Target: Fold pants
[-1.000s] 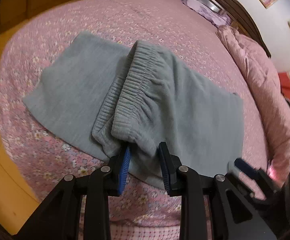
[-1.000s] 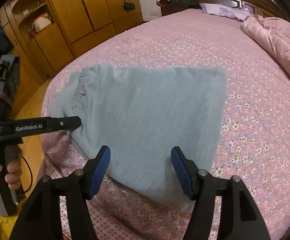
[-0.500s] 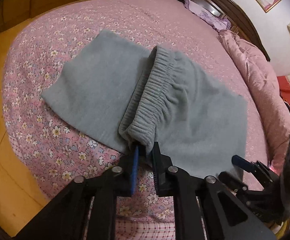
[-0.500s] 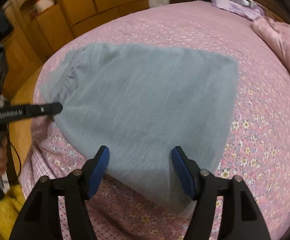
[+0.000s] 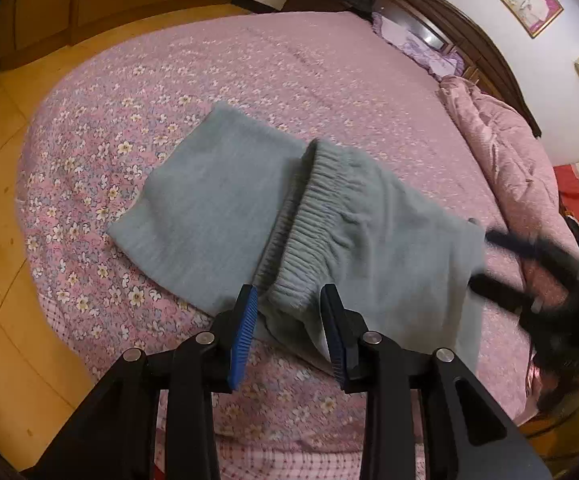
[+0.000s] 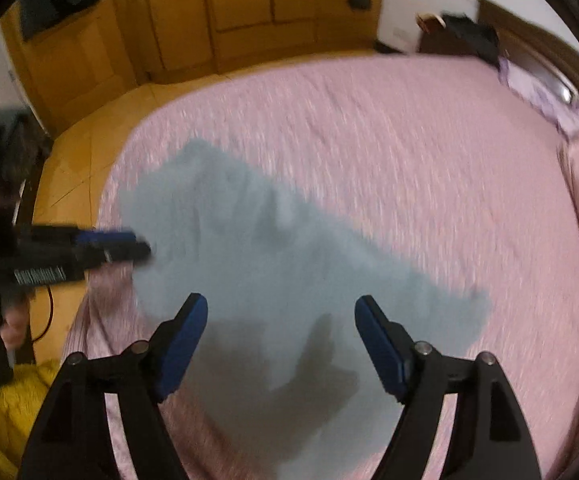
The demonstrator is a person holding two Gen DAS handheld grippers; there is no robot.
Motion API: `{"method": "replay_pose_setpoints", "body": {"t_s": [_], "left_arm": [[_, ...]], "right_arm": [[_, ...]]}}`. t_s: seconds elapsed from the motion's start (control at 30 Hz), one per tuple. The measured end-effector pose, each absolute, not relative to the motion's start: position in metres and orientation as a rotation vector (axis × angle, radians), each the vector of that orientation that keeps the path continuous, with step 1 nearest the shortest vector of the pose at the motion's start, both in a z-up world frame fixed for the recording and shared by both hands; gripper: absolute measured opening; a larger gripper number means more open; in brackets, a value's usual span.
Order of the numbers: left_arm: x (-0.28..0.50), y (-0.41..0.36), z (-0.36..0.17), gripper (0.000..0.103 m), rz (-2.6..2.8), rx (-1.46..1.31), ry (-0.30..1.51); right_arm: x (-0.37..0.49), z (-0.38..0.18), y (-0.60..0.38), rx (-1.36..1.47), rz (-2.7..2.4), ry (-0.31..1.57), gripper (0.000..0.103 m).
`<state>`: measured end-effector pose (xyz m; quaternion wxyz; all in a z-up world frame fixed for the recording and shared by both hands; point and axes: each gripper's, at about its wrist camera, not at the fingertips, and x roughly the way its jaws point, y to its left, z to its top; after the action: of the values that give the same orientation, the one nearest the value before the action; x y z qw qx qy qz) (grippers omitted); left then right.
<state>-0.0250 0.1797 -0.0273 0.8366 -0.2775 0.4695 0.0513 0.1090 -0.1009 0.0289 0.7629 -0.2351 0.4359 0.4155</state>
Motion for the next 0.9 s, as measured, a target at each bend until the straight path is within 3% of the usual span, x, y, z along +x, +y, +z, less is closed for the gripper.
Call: {"method": "replay_pose_setpoints", "body": {"t_s": [0.4,0.8,0.9], "left_arm": [[0.009,0.161,-0.046,0.039,0.117,-0.553,1.041],[0.031,0.147,-0.056,0.045,0.112,-0.523,1.057],[0.033,0.146,-0.057,0.045,0.106,-0.523,1.055]], "right_arm": [[0.149,0.003,-0.011,-0.705,1.073,0.959,0.08],[0.155,-0.034,-0.014,-0.72,1.136,1.004,0.079],[0.153,-0.035,-0.017,-0.7,1.139,0.99,0.073]]}}
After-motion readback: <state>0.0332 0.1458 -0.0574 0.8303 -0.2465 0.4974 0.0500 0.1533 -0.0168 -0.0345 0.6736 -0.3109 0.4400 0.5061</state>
